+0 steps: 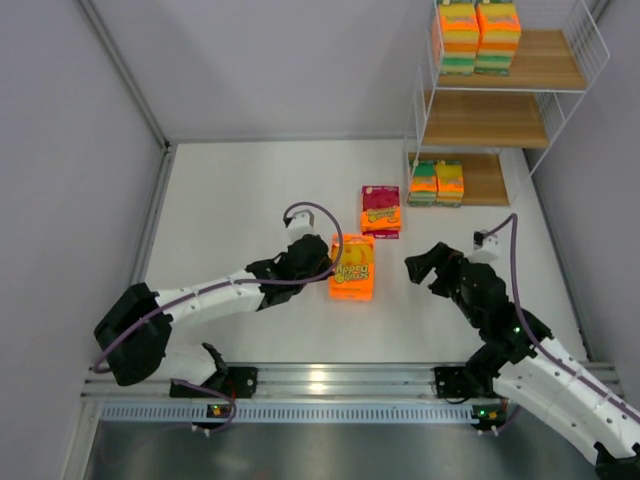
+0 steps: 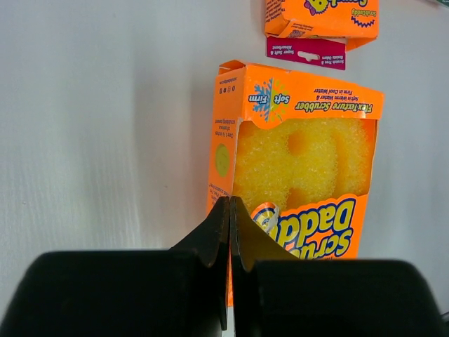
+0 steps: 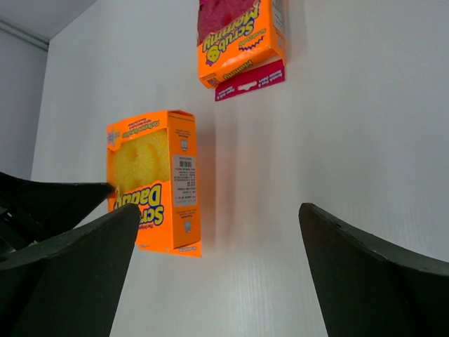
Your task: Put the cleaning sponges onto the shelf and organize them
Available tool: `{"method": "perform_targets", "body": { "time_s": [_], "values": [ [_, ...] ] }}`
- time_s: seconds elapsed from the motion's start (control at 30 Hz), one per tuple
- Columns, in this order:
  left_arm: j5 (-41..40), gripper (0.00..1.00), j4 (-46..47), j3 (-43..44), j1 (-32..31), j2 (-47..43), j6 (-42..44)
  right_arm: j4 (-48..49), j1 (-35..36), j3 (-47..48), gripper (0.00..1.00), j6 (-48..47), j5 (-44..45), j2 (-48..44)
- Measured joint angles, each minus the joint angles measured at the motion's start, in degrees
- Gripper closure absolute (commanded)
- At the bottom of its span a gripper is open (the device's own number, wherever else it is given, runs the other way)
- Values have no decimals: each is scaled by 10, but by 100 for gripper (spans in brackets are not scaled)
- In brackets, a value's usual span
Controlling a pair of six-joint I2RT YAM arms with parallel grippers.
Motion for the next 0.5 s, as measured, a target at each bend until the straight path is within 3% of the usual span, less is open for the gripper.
{"method": "perform_targets", "body": {
  "time_s": [0.13,0.3,0.43,0.5],
  "values": [
    [-2,100,-2,0,0,0,-3,2,0,26,1,-52,23,7],
    [-18,100,-9,0,0,-10,-5,9,-5,184,1,-123,85,110],
    [-40,100,-15,0,0,-15,-4,21,-52,283,1,-163,59,184],
    [-43,100,-25,4,2,-15,0,31,-72,289,1,-173,28,201]
  ]
}}
